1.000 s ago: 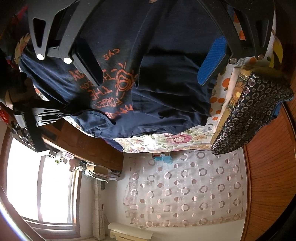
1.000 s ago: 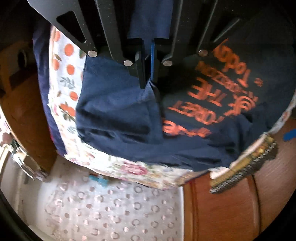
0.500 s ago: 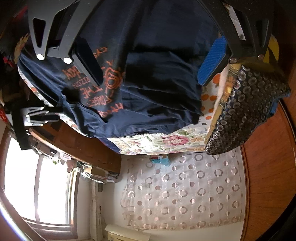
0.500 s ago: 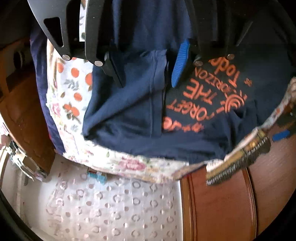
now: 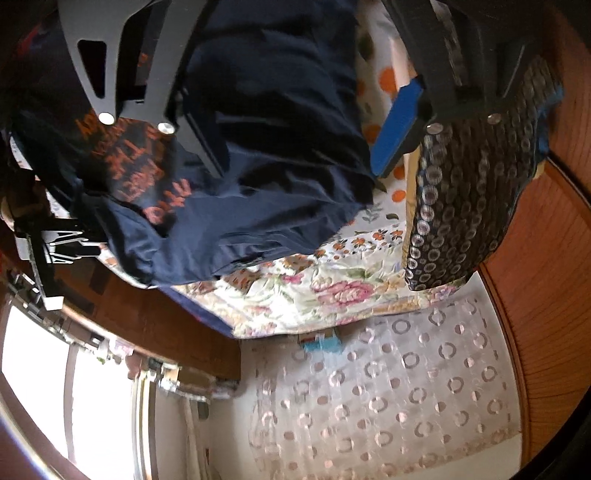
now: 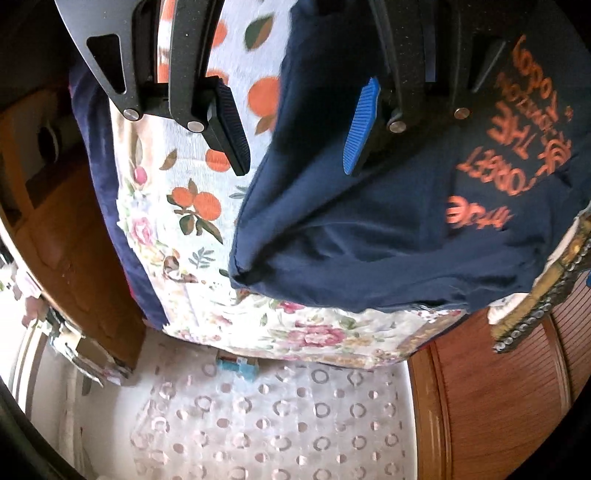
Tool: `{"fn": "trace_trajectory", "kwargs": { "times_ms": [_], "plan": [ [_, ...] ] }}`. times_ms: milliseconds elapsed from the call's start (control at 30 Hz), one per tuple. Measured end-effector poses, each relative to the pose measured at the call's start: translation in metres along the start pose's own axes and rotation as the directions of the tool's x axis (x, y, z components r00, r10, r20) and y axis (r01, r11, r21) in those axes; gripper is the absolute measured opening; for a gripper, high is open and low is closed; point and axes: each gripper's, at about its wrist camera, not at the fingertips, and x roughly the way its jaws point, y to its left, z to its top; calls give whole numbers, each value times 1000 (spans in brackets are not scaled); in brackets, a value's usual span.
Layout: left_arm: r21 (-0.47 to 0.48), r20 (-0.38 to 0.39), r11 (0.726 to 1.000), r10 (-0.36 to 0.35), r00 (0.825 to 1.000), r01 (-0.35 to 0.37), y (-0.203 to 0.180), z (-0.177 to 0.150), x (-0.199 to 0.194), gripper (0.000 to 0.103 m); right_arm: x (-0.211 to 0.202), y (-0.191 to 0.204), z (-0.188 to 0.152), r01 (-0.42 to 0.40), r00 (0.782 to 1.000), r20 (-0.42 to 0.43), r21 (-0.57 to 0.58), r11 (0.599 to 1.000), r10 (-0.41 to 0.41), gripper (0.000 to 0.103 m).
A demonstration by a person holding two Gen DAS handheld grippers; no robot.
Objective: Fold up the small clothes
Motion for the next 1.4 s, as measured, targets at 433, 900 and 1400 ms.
{"fn": "trace_trajectory", "kwargs": {
  "times_ms": [433,900,1400],
  "plan": [
    [35,-243,998,63,968,-56,35,35,95,43,16,-13,4,-43,999,2,20,999,43,57],
    [83,-332,997,37,943,-10,40,31,119,23,14,-16,3,-48,999,8,25,999,48,58],
    [11,-174,998,56,983,-54,69,61,93,7,14,-17,3,-43,999,12,21,999,43,59]
  ]
}}
